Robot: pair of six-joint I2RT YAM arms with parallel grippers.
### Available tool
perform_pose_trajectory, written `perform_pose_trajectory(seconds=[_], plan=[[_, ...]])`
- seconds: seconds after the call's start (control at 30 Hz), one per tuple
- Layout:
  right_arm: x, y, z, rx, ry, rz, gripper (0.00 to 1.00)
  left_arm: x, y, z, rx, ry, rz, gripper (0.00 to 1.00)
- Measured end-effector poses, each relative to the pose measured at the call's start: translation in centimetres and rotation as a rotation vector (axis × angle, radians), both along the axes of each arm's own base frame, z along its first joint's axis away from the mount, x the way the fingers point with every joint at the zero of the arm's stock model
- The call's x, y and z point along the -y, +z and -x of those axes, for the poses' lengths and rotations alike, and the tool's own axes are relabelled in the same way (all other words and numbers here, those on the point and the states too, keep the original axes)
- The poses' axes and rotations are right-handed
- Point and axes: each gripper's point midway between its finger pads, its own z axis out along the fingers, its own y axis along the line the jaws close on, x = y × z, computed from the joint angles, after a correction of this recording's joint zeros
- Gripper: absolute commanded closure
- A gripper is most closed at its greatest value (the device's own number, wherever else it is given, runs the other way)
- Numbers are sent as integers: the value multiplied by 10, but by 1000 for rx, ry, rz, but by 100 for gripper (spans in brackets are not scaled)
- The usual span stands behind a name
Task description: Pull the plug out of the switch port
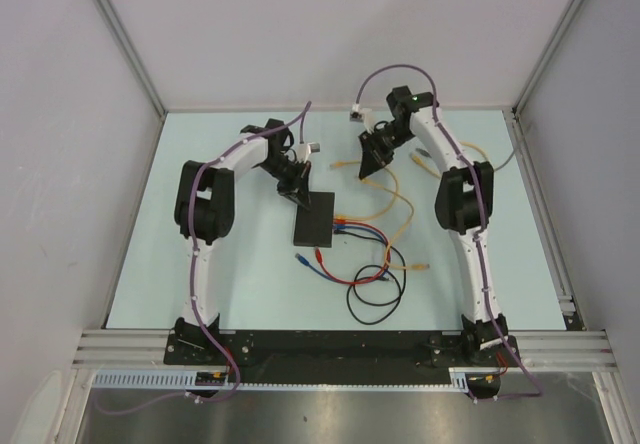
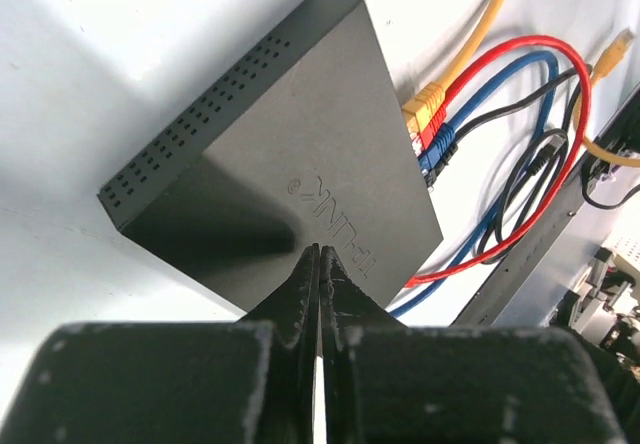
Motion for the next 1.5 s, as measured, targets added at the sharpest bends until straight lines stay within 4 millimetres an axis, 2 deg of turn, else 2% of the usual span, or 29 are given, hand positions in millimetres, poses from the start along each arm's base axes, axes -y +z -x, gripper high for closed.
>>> perform_pose_trajectory(seconds=[0.07,0.17,0.23,0.3,0.37,0.47,0.53,0.6,0.73,0.9,0.93,0.97,1.0,1.1,1.17,1.3,1.43,1.5], plan=[[4,29,-5,70,-8,-19,100,1,2,-3,13,-3,4,100],[21,81,-17,193,-55,-53,100,3,4,-10,30,-5,9,100],[41,111,-31,263,-118,-70,100,4,5,-13,39,-6,11,100],[69,129,-50,325,-195,-70,100,5,5,-16,44,-7,13,100],[102,137,-71,371,-290,-43,100,6,4,-20,54,-11,15,100],[152,131,-99,407,-440,36,100,7,5,-23,63,-11,17,100],[173,126,-114,426,-529,95,100,7,6,-25,67,-11,18,100],[182,120,-129,435,-609,139,100,7,6,-25,69,-11,18,100],[183,100,-151,422,-708,174,100,7,6,-25,66,-11,16,100],[190,45,-168,338,-799,238,98,7,6,-25,67,-15,15,99],[195,28,-171,310,-824,261,90,6,6,-24,68,-16,15,99],[201,15,-172,287,-846,282,74,6,6,-24,67,-17,12,99],[205,5,-173,269,-864,300,52,6,5,-24,66,-17,10,99],[217,-16,-172,208,-920,320,35,4,5,-24,65,-18,7,99],[218,-16,-172,188,-932,292,32,3,5,-24,68,-20,5,99],[203,6,-175,203,-901,196,28,2,4,-24,69,-19,0,97],[162,41,-169,247,-791,96,23,1,5,-24,68,-19,-1,91],[138,56,-160,270,-727,60,21,-1,7,-25,71,-19,-2,79]])
